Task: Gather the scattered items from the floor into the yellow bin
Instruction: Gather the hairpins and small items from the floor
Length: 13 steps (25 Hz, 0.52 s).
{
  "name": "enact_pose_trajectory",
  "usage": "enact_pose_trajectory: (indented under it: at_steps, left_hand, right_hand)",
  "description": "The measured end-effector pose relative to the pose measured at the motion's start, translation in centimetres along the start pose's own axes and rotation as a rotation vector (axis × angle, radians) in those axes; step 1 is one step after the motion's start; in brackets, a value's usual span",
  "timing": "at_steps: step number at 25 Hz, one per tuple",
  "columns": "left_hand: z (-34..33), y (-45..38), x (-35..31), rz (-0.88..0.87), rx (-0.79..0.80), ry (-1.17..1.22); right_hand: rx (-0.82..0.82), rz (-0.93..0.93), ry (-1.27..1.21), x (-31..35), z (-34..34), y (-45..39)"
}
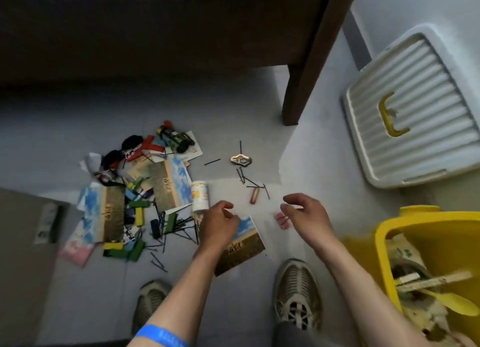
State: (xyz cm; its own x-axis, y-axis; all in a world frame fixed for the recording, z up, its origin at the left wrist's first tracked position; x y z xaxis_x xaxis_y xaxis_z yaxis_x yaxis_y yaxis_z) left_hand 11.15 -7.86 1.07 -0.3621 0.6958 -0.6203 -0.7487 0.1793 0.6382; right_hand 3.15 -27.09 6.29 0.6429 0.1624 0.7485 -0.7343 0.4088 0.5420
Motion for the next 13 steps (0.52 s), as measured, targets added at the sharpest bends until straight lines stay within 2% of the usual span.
enact_pose_trajectory:
  at_steps: [2,3,5,8,10,13]
  left_hand:
    - [-1.2,-0.8,2.7,-0.057,0.099,-0.492]
    - [-1.9,-0.9,3.9,-0.105,0.12,-0.642]
    - [-2.6,-1.1,5.6,-0.168,0.133,-0.715]
    - [-1.8,-2.1,5.9,-0.205,0.175,-0.568]
    - [-0.4,-2.8,5.3,-0.174,0.225,-0.319]
    - [2.4,-2.8,3.0,-0.141,0.173,0.157]
  right_hand:
    - [-0.062,0.068,0.389,-2.4,-2.4,-1.5]
    - [-0.063,0.102,0.531,-3.7,-3.4,-1.9]
    - [-0.012,0.107,0.681,-6.0,-4.7,-2.7]
    - [-0.009,0.066,0.59,-8.1,-5.2,-4.1]
    - [0.003,0.013,0.453,-8.5,-5.4,-4.8]
    - [0.019,-0.104,-0.062,-7.3,-5.5,-4.8]
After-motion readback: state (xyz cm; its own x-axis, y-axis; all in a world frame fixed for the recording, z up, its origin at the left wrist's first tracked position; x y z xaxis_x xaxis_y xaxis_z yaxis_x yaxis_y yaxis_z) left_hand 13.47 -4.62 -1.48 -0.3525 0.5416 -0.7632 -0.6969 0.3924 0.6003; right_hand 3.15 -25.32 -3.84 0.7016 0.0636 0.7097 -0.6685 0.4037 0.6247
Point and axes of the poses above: each hand's wrist, its own y-axis away from the middle knuckle, its own z-axis out of the back of the hand, x = y × z, the point moved 3 cm from there along -y, towards the middle knuckle, and after that the axes turned 6 degrees about x, right-handed, at the moved point
